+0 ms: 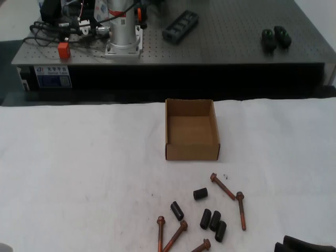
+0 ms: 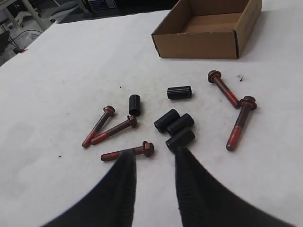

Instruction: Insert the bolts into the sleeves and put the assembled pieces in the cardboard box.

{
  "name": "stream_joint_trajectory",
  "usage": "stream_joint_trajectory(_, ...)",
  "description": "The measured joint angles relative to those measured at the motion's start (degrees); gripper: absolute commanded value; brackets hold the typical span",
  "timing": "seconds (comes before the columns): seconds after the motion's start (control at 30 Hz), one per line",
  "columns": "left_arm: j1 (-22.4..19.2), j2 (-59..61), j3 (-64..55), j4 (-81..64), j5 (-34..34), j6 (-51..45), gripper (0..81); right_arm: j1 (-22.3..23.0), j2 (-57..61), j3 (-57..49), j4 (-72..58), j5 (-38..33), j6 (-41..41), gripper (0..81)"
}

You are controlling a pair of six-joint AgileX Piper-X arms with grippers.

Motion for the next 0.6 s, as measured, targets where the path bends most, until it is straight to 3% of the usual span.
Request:
stream_joint_trajectory(0.33, 0.00, 0.00, 0.00, 0.00, 0.00, 0.00, 0.6, 0.00, 0.00, 0.00, -0.69, 0.00, 0.45, 22.1)
stream_joint_trajectory(0.6, 0.00, 0.00, 0.00, 0.00, 0.00, 0.00, 0.6, 0.00, 0.00, 0.00, -8.94, 0.00, 14.73, 22.1)
